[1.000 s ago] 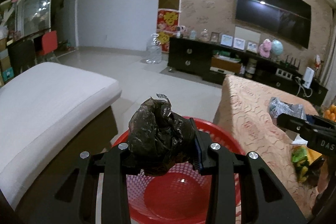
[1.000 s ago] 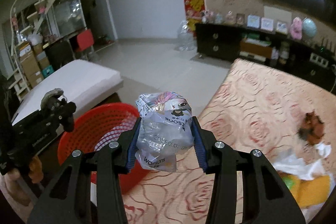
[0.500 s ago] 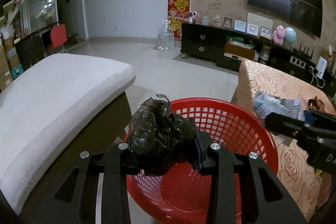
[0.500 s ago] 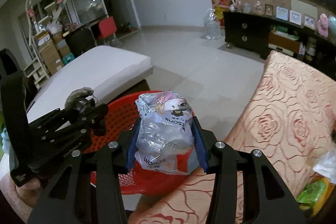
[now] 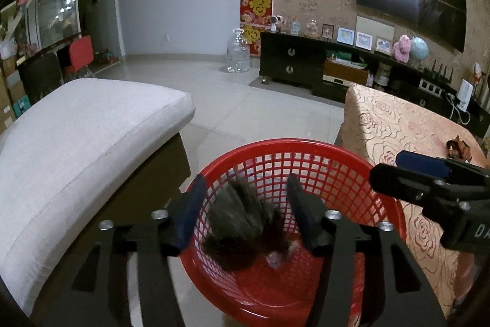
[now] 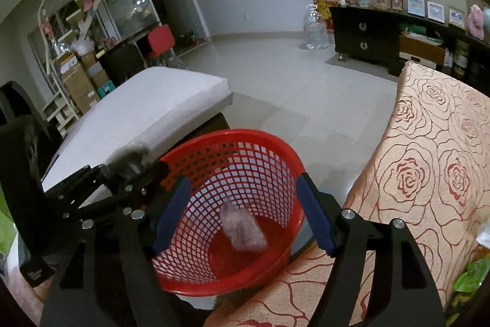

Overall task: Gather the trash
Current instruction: 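Open the right tool over the basket while the left tool releases the black bag, then move both open tools back to the table trash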

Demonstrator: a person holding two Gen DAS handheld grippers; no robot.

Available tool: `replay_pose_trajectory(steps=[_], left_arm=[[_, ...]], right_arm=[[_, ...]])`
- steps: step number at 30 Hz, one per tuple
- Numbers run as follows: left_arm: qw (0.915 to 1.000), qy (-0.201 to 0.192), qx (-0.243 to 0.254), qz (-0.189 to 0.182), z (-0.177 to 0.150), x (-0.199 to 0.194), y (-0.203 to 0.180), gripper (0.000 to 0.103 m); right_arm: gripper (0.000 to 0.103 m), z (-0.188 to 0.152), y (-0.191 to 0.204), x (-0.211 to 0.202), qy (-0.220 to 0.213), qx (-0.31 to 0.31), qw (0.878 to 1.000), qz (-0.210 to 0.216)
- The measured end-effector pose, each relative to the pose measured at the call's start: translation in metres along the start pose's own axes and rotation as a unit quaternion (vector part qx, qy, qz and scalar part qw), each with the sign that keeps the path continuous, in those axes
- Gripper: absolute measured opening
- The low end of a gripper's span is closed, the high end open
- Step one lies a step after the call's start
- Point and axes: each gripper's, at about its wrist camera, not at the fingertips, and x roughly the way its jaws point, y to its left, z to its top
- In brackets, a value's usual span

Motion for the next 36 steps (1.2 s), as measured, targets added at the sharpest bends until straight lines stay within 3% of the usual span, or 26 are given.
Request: replay_pose_trajectory(steps=[5,17,22,32,36], left_arm=[[0.9997,-0.021,-0.005,-0.007,0.002,-0.007,-0.003,0.076],[0.9961,-0.053,-0.051,-0.048,0.01,-0.022,0.005,0.079],[0.995,-0.059,-0.06,-0.053,0.011,-0.025,0.003,0.079],[0.9931,-0.064,-0.026,-0.095,0.013,-0.031,-0.038,0.079],[0.9913,-0.063,-0.008,-0.115,0.013,-0.032,-0.063,0.079]], right_arm=[[0.069,0.004,-0.007,-0.01,-0.013,0.002,1.0,-0.012],[0.069,0.004,-0.033,-0.044,-0.04,0.013,0.997,-0.066],[0.069,-0.002,-0.055,-0.07,-0.058,0.023,0.992,-0.107],[0.07,-0.031,-0.112,-0.141,-0.083,0.055,0.971,-0.216],[0.071,-0.055,-0.147,-0.175,-0.088,0.097,0.956,-0.262]])
